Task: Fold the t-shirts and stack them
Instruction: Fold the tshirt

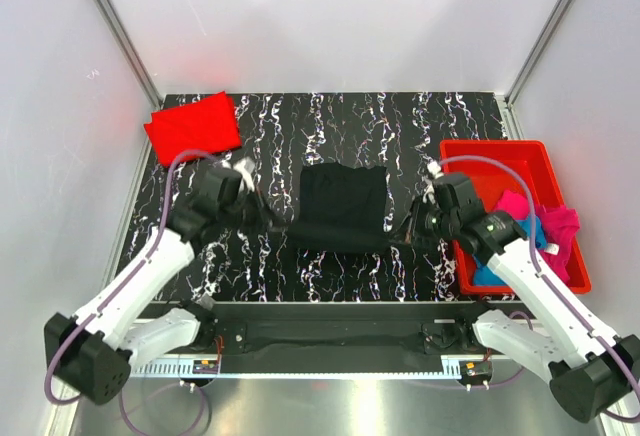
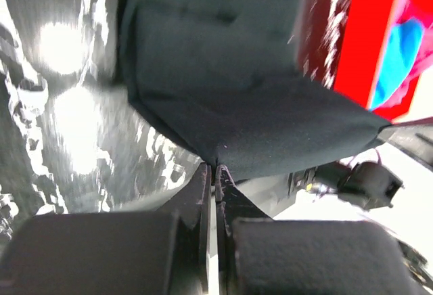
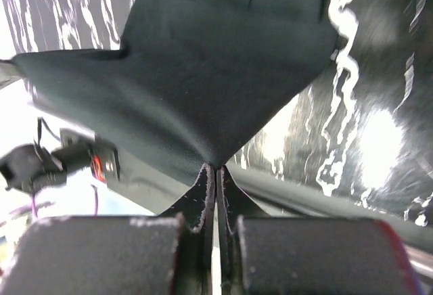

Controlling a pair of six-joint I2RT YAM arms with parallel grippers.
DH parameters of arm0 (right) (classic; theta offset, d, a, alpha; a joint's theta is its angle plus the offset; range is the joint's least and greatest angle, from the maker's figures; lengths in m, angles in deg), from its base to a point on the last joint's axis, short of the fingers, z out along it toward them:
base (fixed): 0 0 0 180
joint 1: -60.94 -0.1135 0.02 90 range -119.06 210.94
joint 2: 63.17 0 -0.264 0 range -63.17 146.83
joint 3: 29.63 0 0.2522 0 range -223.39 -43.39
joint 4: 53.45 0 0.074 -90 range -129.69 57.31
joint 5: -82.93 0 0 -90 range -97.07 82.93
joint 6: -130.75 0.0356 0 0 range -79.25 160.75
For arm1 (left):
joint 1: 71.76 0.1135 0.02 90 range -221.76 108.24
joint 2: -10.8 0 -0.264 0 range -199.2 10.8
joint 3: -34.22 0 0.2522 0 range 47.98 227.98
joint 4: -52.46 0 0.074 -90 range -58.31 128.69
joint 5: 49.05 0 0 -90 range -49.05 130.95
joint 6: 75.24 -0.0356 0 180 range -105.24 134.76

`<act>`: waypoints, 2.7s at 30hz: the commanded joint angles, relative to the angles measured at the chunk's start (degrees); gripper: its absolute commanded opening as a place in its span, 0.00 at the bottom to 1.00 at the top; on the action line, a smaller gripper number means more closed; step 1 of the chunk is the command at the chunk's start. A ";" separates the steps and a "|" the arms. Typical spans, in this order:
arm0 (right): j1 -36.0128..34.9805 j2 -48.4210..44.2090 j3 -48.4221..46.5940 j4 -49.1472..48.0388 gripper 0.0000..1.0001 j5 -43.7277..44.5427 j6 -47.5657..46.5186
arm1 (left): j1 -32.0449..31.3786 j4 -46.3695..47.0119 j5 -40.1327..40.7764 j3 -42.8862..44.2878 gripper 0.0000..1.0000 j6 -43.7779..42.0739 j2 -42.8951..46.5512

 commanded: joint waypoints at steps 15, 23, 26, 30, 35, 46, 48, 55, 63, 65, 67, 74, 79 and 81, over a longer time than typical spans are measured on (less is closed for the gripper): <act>1.14 22.17 -20.73 -11.03 0.00 18.45 -7.36 | 7.82 19.21 -3.41 26.37 0.00 -9.83 -26.35; 5.88 29.37 -20.99 -16.67 0.00 19.94 -7.44 | 10.37 28.89 -10.26 34.45 0.01 -8.60 -41.10; 7.20 32.88 -21.95 -17.55 0.04 20.30 -7.53 | 10.55 31.61 -11.68 38.83 0.02 -8.86 -47.25; 9.31 36.84 -20.38 -22.28 0.07 21.18 -6.66 | 10.64 35.21 -16.68 47.18 0.07 -7.47 -57.37; 11.60 43.61 -20.20 -26.95 0.27 23.89 -4.99 | 10.99 37.76 -19.76 60.11 0.23 -4.39 -72.84; 12.22 41.08 -15.10 -28.98 0.67 15.13 -4.80 | 14.06 15.99 -11.09 55.32 0.46 -21.41 -64.73; 12.21 40.55 -14.31 -28.89 0.67 8.72 -5.86 | 14.06 14.83 -5.30 46.62 0.49 -24.14 -60.49; 12.21 40.80 -9.83 -31.09 0.57 -7.19 -6.04 | 13.80 17.92 -2.02 30.60 0.51 -24.16 -52.46; 12.21 41.33 -5.35 -34.86 0.62 -14.15 -5.07 | 13.80 21.15 -5.96 30.07 0.53 -24.16 -56.86; 12.13 41.68 -4.29 -37.40 0.62 -16.43 -4.11 | 13.89 22.30 -7.72 29.28 0.53 -23.72 -57.39; 11.86 42.47 -2.97 -39.17 0.61 -18.62 -3.32 | 13.80 24.67 -8.69 28.14 0.53 -23.19 -57.31; 7.56 43.79 0.45 -43.04 0.61 -18.90 -2.44 | 13.80 24.94 -9.92 26.64 0.37 -22.57 -57.04; 5.27 43.09 3.44 -43.48 0.61 -16.18 -2.08 | 13.80 24.41 -10.10 25.24 0.15 -22.40 -56.26; 4.92 43.27 4.14 -45.15 0.59 -15.91 -2.17 | 13.80 24.15 -9.49 23.93 0.06 -21.96 -55.55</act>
